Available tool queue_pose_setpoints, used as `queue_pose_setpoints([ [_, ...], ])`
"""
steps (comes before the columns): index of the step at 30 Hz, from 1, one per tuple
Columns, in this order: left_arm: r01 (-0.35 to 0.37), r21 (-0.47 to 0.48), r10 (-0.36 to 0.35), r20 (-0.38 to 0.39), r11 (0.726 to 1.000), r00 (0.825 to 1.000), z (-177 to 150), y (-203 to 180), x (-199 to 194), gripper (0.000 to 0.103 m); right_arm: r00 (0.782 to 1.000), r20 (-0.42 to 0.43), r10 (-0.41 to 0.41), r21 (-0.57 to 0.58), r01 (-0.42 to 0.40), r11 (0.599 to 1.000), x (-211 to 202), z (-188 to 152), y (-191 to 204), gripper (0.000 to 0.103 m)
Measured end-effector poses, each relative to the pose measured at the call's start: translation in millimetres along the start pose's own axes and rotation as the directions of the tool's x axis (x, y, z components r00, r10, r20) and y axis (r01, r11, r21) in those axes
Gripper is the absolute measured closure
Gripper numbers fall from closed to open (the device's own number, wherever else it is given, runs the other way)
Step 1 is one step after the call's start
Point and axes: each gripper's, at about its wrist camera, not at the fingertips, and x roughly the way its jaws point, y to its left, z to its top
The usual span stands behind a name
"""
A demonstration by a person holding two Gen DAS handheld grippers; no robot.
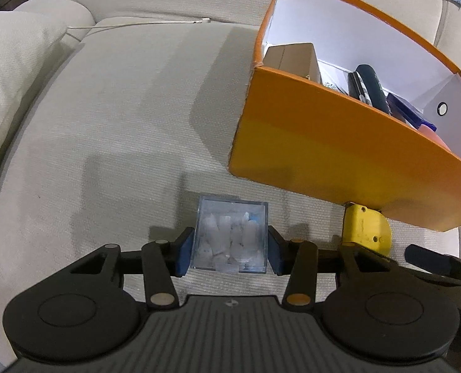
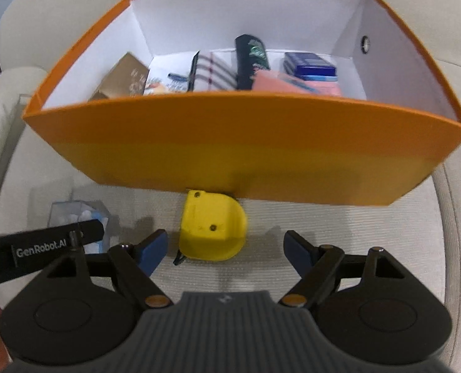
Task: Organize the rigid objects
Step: 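Move the left tool to the clear cotton cube while the right tool approaches the yellow tape measure, then grasp the clear cotton cube with the left tool while the right tool grasps the yellow tape measure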
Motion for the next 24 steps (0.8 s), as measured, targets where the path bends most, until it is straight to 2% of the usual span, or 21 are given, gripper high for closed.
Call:
queue_pose_setpoints([
  [5,-0.007,-0.006,0.007,-0.005,1.000,1.000,1.2,3.0,2.5,0.047,1.000,-0.009,-0.028,-0.030,0.028,0.999,7.8,-0.6,6.8,0.025],
  [16,-0.019,0.010,0.019,-0.007,1.000,1.000,1.9,3.1,6.3,0.047,0.999,-0.009,-0.050,-0.017,0.050,0.999,13.1,0.2,6.1,0.028],
  [24,-0.039,0.020,0.040,-0.014,0.999,0.999,-1.0,1.8,10.9,0.039,0.998,-0.015,-0.068,-0.041,0.067,0.997,13.9,-0.8,10.1,0.029],
])
